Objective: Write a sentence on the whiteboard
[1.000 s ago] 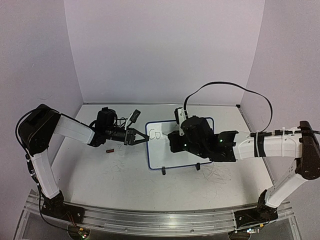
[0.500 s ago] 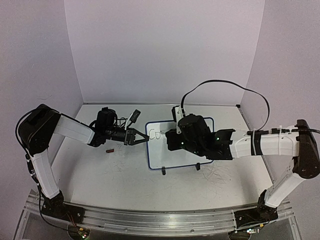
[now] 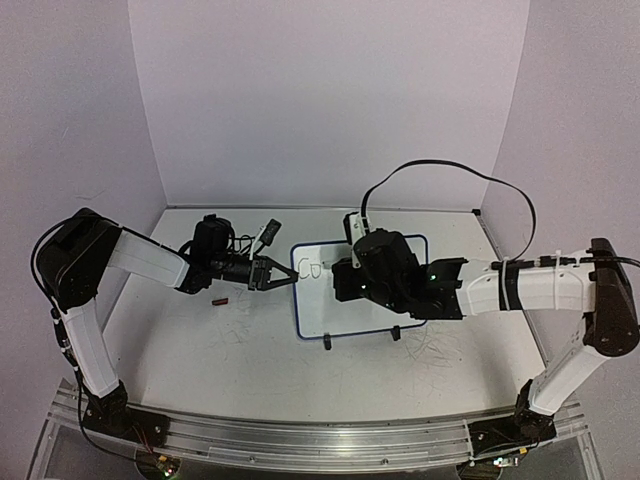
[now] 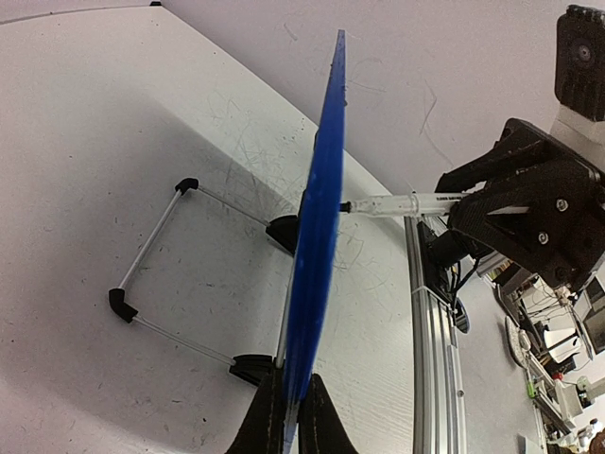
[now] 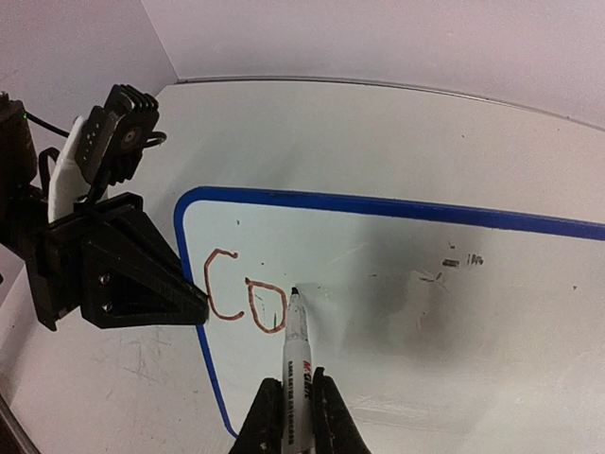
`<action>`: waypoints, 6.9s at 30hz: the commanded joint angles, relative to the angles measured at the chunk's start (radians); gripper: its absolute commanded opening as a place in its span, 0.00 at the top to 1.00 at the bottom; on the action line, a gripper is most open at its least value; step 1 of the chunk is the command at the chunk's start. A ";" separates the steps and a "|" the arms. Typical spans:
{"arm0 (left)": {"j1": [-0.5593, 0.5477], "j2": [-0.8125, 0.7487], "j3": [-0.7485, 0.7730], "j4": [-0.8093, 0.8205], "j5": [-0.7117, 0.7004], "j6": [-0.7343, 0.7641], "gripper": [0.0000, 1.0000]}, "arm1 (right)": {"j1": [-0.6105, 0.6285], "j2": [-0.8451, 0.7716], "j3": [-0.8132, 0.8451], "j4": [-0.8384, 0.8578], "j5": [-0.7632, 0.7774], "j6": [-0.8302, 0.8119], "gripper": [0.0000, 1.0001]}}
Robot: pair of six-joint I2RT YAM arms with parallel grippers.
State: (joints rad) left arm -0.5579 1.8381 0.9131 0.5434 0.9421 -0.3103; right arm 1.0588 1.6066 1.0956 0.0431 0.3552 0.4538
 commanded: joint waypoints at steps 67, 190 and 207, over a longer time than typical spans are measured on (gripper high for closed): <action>-0.005 -0.017 -0.007 -0.004 0.030 -0.012 1.00 | 0.006 0.002 -0.022 -0.067 0.015 0.097 1.00; -0.006 -0.027 -0.005 -0.009 0.034 -0.010 1.00 | -0.013 -0.019 0.012 -0.074 0.079 0.087 1.00; -0.006 -0.025 -0.006 -0.009 0.035 -0.010 1.00 | 0.003 -0.022 -0.029 -0.088 0.065 0.124 1.00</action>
State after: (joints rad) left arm -0.5583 1.8381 0.9131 0.5426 0.9390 -0.3107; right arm 1.0652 1.6111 1.0896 -0.0233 0.4032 0.5584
